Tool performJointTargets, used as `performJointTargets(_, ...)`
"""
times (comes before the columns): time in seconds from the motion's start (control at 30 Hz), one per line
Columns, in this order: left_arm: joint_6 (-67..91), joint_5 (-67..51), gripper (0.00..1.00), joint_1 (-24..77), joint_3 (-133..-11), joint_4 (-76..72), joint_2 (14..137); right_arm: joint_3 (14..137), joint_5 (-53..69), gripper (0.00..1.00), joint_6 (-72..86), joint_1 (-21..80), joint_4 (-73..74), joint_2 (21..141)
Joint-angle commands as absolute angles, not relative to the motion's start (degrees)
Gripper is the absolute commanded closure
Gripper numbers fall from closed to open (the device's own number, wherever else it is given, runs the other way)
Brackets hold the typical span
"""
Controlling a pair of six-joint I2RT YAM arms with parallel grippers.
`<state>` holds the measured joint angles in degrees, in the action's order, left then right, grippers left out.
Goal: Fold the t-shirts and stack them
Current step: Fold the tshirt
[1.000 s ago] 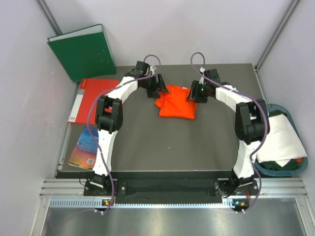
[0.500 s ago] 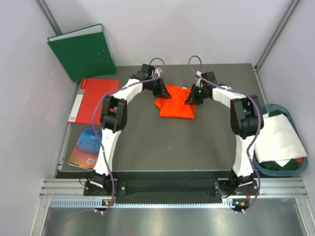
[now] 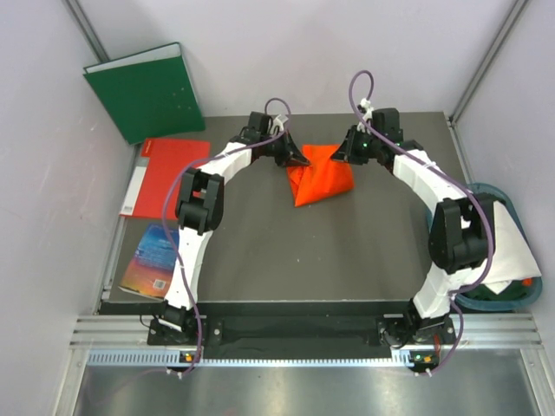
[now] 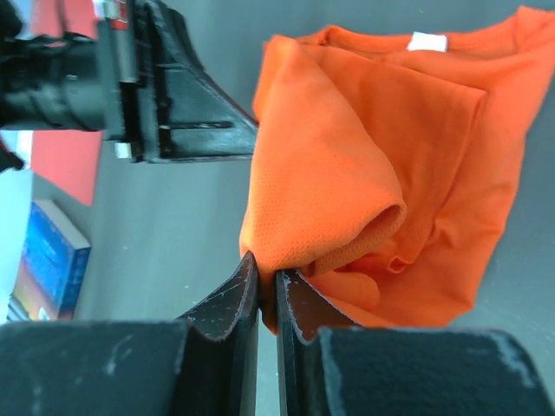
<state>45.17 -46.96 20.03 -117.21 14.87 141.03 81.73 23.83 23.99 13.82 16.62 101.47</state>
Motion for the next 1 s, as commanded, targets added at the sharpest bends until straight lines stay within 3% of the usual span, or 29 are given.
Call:
performJointTargets(0.0,46.9,-46.6,1.0,20.0,-119.4,11.2,137.9,84.9,21.8,0.93,22.8,13.5,16.6,105.6)
performJointTargets(0.4,44.3,-40.9,1.0,19.4,-120.6,14.1,137.1,93.2,14.9,0.88,22.4,13.5,16.4,121.7)
performJointTargets(0.97,39.8,-29.2,1.0,17.6,-117.2,17.6,131.6,96.7,7.4,0.89,23.8,13.0,12.7,120.8)
